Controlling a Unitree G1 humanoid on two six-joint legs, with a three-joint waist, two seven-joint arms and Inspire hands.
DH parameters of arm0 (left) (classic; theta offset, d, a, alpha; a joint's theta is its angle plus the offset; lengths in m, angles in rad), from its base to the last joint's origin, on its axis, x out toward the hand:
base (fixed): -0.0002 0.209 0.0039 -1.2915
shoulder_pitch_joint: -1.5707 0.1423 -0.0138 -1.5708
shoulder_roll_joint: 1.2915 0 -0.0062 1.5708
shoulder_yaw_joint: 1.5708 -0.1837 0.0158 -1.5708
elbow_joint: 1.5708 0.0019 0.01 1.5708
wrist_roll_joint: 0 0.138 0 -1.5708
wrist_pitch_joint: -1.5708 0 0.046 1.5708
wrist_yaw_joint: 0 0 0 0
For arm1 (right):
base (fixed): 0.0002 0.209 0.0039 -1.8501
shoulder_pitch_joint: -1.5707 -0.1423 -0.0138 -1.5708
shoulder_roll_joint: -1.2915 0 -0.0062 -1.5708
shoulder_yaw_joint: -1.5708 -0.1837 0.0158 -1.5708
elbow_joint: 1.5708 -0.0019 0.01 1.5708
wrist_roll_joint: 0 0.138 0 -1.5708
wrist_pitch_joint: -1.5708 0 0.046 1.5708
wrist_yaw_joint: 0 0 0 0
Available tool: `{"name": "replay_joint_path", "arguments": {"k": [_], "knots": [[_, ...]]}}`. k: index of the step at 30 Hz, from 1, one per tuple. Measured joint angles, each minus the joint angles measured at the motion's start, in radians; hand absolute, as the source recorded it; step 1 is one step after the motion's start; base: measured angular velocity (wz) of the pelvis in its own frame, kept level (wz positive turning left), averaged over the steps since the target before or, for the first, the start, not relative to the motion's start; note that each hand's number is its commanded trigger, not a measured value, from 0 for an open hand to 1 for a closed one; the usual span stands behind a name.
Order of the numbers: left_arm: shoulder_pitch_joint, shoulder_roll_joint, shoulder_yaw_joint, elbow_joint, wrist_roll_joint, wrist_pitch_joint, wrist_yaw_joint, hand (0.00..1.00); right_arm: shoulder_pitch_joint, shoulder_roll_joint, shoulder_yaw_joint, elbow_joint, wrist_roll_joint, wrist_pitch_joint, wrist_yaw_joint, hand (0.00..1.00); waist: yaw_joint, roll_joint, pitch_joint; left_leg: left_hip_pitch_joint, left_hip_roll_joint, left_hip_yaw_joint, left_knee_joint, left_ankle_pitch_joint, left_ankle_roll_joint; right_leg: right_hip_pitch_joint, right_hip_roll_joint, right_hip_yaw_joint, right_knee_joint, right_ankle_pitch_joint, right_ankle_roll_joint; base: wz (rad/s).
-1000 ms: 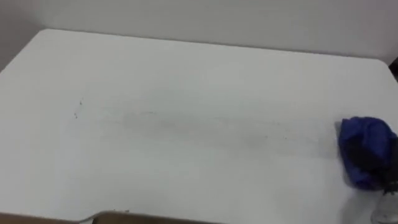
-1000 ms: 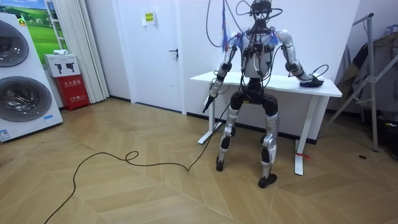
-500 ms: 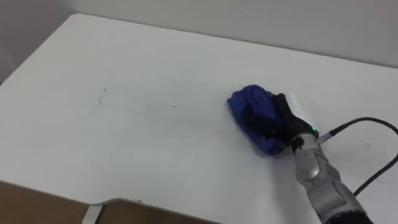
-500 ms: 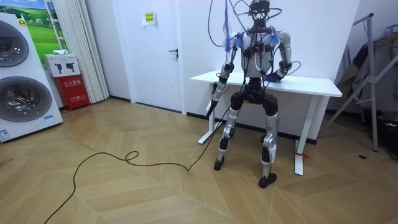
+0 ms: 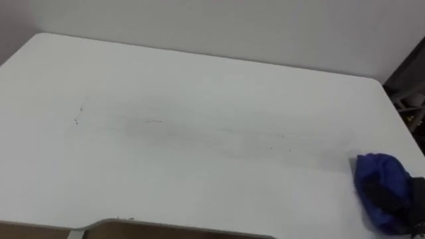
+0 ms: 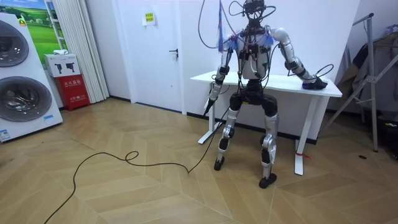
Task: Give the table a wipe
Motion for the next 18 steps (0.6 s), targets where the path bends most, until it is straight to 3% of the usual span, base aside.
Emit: {"name": "replay_joint_path", "arguments": {"k": [3,6,8,10,11,12,13,15,16,17,18], "knots": [[-0.024,-0.007,-0.038,-0.001,0.005,0.0,0.002,0.0,-0.065,0.014,0.057,-0.01,-0.016,0.06,0.004,1.0,0.033,0.015,0.0019,-0.012,-0.004,0.001,0.023,-0.001,0.01,-0.031,0.0,0.039,0.009,0.023,-0.01,-0.33],[-0.049,-0.034,-0.048,0.01,0.007,0.008,0.006,0.0,-0.149,0.077,0.125,-0.076,-0.101,0.107,0.051,1.0,0.068,0.029,0.0079,-0.042,-0.007,0.011,0.049,0.004,0.019,-0.069,0.0,0.067,0.013,0.035,-0.001,-0.26],[-0.07,-0.044,-0.056,0.021,0.007,0.007,-0.001,0.0,-0.257,0.161,0.236,-0.142,-0.211,0.147,0.109,1.0,0.129,0.036,0.0087,-0.075,-0.009,0.017,0.035,0.018,0.019,-0.113,0.003,0.075,0.014,0.052,-0.014,-0.24],[-0.08,-0.041,-0.069,0.048,0.008,0.004,-0.013,0.0,-0.349,0.191,0.33,-0.155,-0.268,0.122,0.162,1.0,0.141,0.033,0.0113,-0.098,-0.013,-0.004,0.037,0.032,0.026,-0.127,0.002,0.075,0.024,0.056,-0.017,0.34],[-0.076,-0.042,-0.074,0.062,0.014,0.004,-0.022,0.0,-0.401,0.202,0.36,-0.153,-0.286,0.1,0.19,1.0,0.172,0.027,0.0212,-0.113,-0.019,-0.024,0.075,0.025,0.045,-0.139,-0.012,0.061,0.033,0.044,-0.018,0.41],[-0.068,-0.042,-0.075,0.07,0.023,0.005,-0.029,0.0,-0.422,0.211,0.366,-0.152,-0.297,0.089,0.201,1.0,0.182,0.029,0.021,-0.124,-0.024,-0.031,0.096,0.018,0.058,-0.138,-0.021,0.046,0.033,0.041,-0.022,0.32],[-0.038,-0.042,-0.072,0.076,0.052,0.02,-0.04,0.0,-0.448,0.223,0.374,-0.152,-0.321,0.074,0.213,1.0,0.192,0.028,0.0204,-0.14,-0.039,-0.031,0.124,0.004,0.067,-0.132,-0.041,0.02,0.032,0.041,-0.017,0.39],[-0.006,-0.042,-0.059,0.075,0.052,0.055,-0.053,0.0,-0.456,0.225,0.373,-0.152,-0.355,0.079,0.221,1.0,0.2,0.022,0.0222,-0.152,-0.075,-0.042,0.136,-0.004,0.067,-0.113,-0.07,-0.007,0.026,0.047,-0.005,0.44],[0.009,-0.039,-0.048,0.072,0.051,0.07,-0.054,0.0,-0.444,0.226,0.377,-0.152,-0.377,0.088,0.228,1.0,0.205,0.011,0.0258,-0.154,-0.095,-0.047,0.125,-0.009,0.078,-0.097,-0.073,-0.012,0.01,0.053,-0.014,0.32],[0.011,-0.036,-0.049,0.071,0.051,0.079,-0.055,0.0,-0.429,0.224,0.377,-0.148,-0.388,0.088,0.233,1.0,0.21,0.003,0.0287,-0.155,-0.1,-0.051,0.118,-0.011,0.083,-0.093,-0.048,-0.015,0.013,0.047,-0.032,0.29],[0.01,-0.036,-0.05,0.069,0.051,0.082,-0.056,0.0,-0.417,0.221,0.377,-0.144,-0.386,0.085,0.233,0.65,0.211,0.003,0.0288,-0.154,-0.1,-0.054,0.115,-0.012,0.087,-0.089,-0.027,-0.013,0.014,0.039,-0.046,0.22]]}}
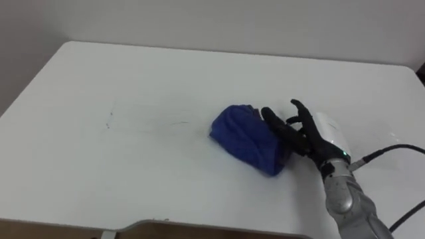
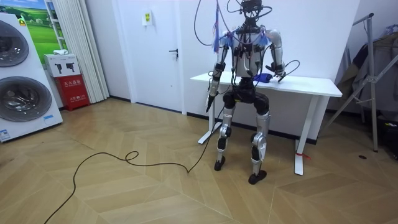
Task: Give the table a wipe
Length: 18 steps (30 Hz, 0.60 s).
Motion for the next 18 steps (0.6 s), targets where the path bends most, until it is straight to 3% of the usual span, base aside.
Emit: {"name": "replay_joint_path", "arguments": {"k": [3,8,18], "knots": [[0.001,-0.001,0.018,0.0,0.0,-0.016,-0.017,0.0,0.001,-0.007,-0.066,-0.01,-0.005,0.001,-0.028,0.0,-0.013,-0.009,-0.0018,0.002,0.0,0.005,-0.006,0.0,0.0,-0.005,0.0,0.002,0.001,-0.001,0.001,-0.06],[0.001,-0.003,0.048,0.0,0.0,-0.019,-0.027,0.0,0.045,-0.04,-0.184,-0.171,-0.003,0.0,-0.097,0.0,-0.016,-0.012,-0.0007,0.007,0.0,0.022,-0.014,0.0,0.0,-0.015,0.001,0.018,0.001,-0.001,0.002,-0.09],[0.033,-0.001,0.081,-0.001,0.001,-0.028,-0.029,0.0,0.085,-0.044,-0.365,-0.214,0.056,-0.001,-0.208,0.0,-0.078,-0.023,0.0065,0.02,0.001,0.034,-0.025,-0.001,0.0,-0.014,0.001,0.029,0.004,-0.002,0.003,-0.03]]}}
